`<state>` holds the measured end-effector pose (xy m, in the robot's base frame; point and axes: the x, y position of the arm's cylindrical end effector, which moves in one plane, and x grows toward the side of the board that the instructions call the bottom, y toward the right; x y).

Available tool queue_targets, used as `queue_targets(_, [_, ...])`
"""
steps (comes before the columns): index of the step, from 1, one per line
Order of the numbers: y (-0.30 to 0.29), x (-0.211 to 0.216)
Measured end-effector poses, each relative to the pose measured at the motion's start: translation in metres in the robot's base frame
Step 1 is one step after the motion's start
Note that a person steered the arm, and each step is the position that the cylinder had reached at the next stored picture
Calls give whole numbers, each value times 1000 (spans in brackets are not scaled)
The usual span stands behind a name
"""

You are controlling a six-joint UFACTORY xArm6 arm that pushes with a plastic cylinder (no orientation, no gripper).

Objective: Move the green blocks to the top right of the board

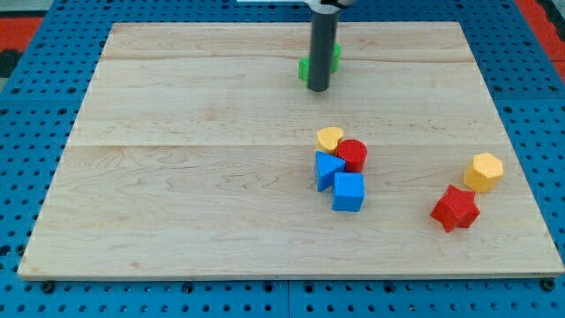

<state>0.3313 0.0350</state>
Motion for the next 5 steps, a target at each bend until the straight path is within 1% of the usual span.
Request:
queue_targets(1, [-35, 0])
queue_targets(2, [-43, -6])
queue_targets(3, [21, -31])
queue_targets(4, [74, -68])
queue_targets(5, [90, -47])
